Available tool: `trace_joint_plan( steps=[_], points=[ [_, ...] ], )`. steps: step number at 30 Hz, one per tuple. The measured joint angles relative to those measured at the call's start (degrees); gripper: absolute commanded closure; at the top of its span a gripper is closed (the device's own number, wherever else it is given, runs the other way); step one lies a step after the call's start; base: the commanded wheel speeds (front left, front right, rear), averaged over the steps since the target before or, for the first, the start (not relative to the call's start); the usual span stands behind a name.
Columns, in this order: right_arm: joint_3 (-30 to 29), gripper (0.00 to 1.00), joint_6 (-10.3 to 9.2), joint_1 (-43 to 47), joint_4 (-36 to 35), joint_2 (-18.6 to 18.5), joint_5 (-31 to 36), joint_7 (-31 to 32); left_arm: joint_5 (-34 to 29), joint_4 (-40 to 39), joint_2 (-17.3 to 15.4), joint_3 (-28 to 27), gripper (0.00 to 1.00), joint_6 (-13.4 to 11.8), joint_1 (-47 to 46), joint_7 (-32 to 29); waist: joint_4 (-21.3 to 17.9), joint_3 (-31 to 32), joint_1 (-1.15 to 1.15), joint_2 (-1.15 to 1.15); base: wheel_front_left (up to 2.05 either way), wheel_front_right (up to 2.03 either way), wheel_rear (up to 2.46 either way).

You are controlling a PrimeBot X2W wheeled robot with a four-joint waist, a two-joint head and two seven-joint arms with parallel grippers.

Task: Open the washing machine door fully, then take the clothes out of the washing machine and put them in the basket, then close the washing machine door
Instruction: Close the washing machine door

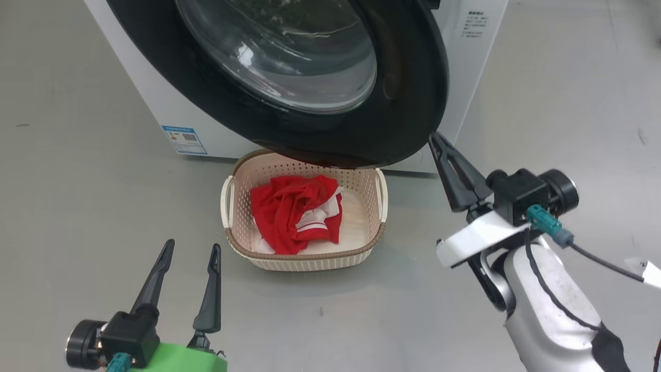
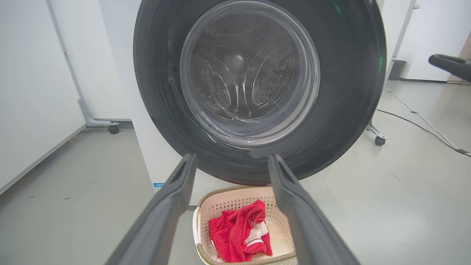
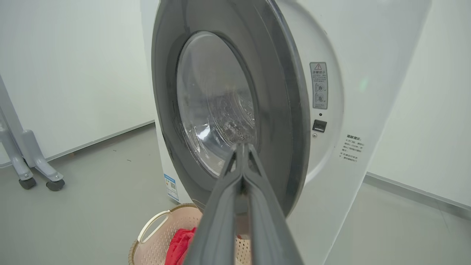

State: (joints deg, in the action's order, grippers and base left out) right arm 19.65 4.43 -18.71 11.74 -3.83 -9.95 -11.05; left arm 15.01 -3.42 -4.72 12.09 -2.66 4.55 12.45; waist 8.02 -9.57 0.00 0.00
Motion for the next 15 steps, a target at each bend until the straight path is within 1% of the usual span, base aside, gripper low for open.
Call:
trace_joint_plan(
  steps=[7,15],
  points=[
    [-1.1,1.0,0.2,-8.1,1.9,-0.1,0.0,0.9,0.0,-0.2,0.4,0.9,0.0,1.0,-4.0,0.3,2.8,-4.0,0.0,0.0,0.0,0.0,0.0],
    [-2.8,1.0,0.22,-16.2,5.2,-0.4,0.0,1.0,0.1,1.1,0.7,1.1,0.0,1.3,-6.4,0.8,5.7,-8.0,0.0,0.0,0.0,0.0,0.0]
  ],
)
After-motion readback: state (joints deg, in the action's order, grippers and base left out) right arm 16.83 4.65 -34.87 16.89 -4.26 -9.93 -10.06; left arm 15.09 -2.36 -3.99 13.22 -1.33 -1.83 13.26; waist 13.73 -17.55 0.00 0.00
